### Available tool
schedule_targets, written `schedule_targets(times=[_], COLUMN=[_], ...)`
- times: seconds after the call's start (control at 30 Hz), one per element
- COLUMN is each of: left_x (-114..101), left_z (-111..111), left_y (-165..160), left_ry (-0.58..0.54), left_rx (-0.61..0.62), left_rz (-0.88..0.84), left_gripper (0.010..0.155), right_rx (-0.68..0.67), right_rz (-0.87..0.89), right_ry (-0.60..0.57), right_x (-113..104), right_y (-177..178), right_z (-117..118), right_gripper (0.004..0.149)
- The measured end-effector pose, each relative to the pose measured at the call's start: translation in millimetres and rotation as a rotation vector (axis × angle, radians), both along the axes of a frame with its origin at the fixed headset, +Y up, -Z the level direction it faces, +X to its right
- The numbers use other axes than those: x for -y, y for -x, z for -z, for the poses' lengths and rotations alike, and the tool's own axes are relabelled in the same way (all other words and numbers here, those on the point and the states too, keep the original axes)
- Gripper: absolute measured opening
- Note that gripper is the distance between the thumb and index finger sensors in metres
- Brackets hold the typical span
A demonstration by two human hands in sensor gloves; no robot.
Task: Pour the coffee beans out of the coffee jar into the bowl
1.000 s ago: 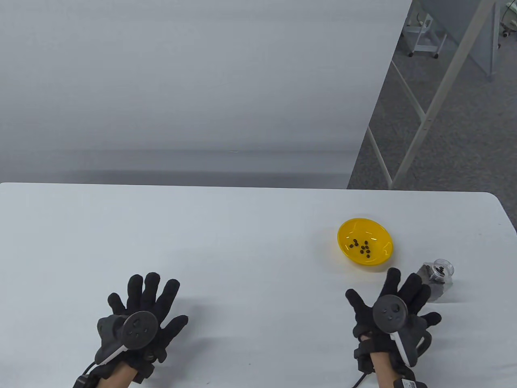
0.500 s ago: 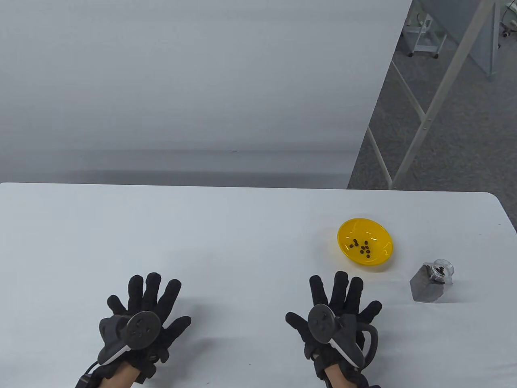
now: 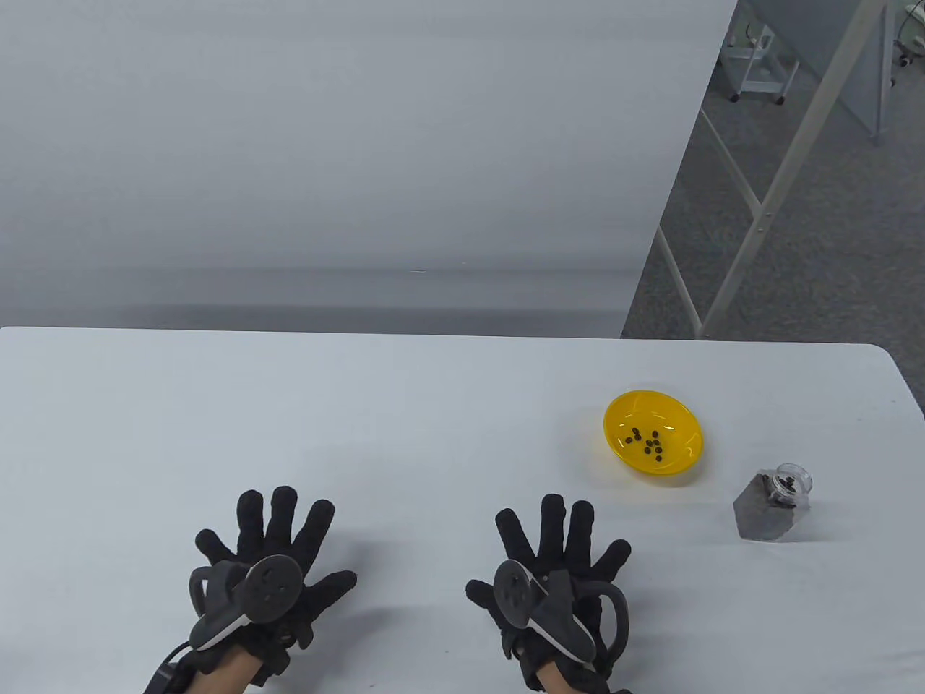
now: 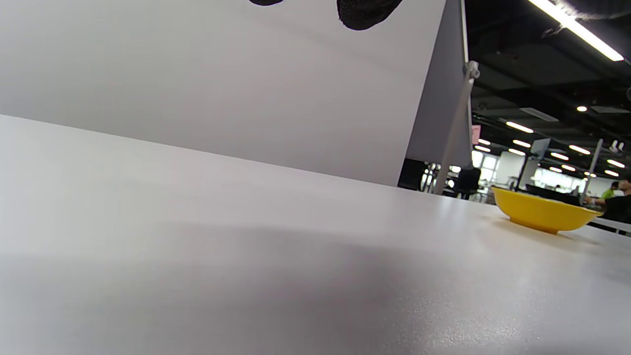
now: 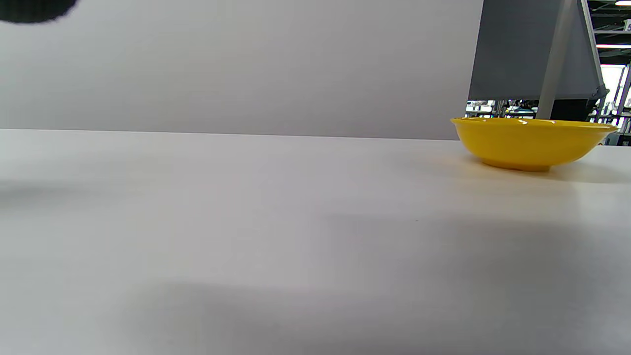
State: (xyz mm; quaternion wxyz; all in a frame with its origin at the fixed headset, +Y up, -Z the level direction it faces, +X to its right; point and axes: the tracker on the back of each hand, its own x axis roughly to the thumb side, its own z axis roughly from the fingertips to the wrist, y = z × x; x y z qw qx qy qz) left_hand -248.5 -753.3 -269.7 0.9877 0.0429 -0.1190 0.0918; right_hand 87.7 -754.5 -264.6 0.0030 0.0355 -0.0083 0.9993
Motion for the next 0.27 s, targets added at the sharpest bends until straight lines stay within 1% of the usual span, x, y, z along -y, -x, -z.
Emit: schedule_targets(times=[0.27], left_x=[8.2], left_z=[6.0], left_y=[-0.1], left_ry=[0.031], left_rx=[-0.001], left_rz=[0.009], left_gripper=[0.098], right_rx=[0.015], right_rz=[-0.005], right_ry=[0.022], right_x=[4.3], right_y=[1.7], right_z=[5.6], right_gripper=[0.092])
